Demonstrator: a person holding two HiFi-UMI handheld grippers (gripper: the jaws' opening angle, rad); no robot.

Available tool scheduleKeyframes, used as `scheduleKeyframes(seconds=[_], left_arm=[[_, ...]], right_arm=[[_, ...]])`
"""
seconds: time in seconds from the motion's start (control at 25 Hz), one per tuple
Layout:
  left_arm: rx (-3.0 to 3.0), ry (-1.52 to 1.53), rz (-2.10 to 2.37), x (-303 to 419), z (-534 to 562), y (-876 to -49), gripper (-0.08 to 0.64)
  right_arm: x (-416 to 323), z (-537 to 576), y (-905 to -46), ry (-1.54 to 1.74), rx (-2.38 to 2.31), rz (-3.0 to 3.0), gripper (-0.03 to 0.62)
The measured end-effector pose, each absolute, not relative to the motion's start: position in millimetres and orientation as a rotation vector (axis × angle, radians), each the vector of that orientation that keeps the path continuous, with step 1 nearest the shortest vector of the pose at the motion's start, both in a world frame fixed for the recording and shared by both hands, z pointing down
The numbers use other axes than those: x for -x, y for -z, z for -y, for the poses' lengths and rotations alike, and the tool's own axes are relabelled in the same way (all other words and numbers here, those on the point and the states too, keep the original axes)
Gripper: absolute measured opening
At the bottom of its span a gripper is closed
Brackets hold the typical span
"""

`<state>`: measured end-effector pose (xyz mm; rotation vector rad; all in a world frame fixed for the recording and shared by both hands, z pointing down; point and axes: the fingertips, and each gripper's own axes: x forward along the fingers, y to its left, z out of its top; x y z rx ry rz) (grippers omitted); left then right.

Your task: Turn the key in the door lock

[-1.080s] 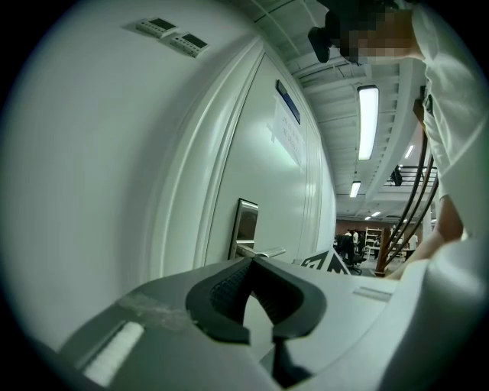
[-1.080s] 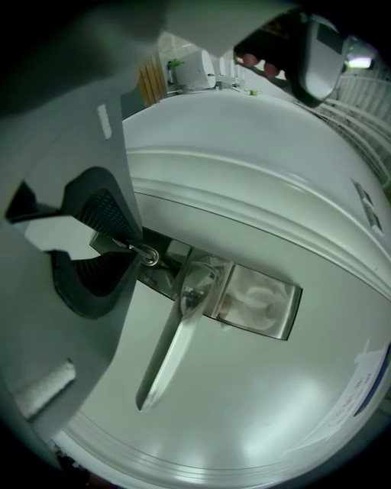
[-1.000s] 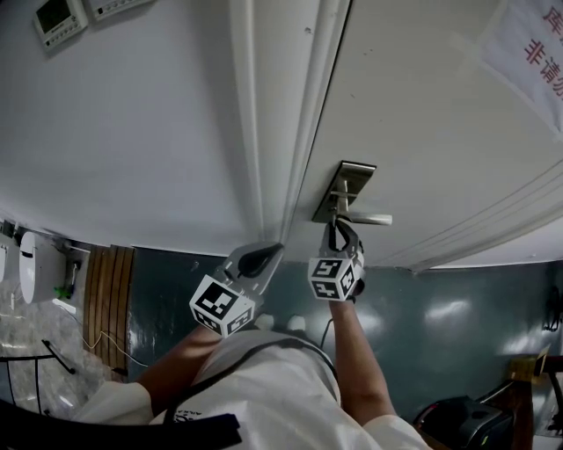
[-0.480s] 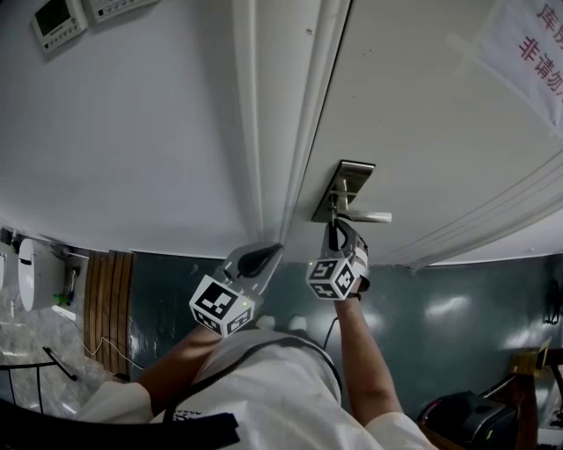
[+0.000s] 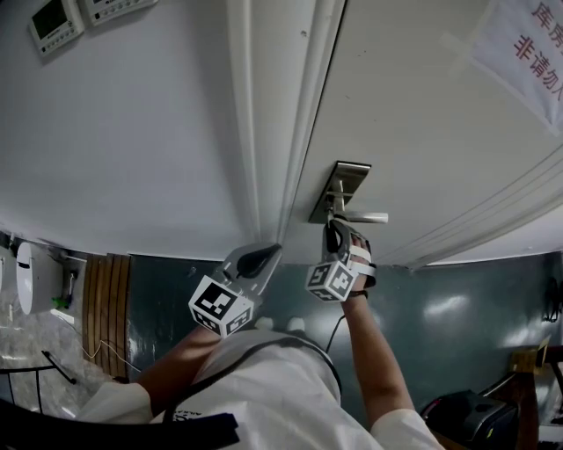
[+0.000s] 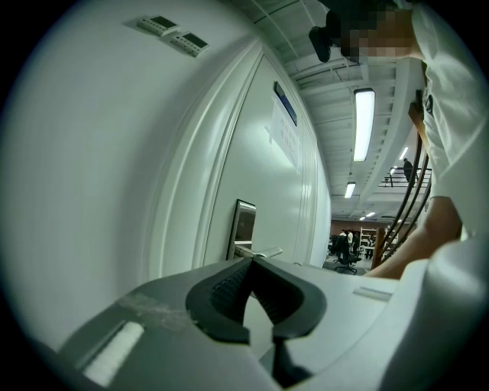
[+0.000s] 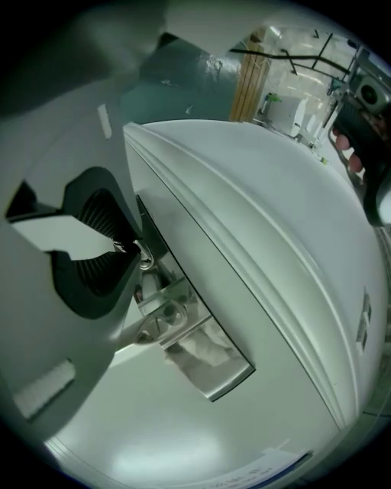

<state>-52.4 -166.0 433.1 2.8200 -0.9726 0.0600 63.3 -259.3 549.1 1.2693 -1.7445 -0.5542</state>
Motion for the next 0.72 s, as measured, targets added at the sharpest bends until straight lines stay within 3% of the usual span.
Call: scheduleKeyframes(seconds=[0.72], left_arm=[[-2.816, -0.061, 0.972, 38, 164, -435, 0.005]], right_arm=[[-62, 256, -559, 0.811, -0.991, 1.591, 0.066]])
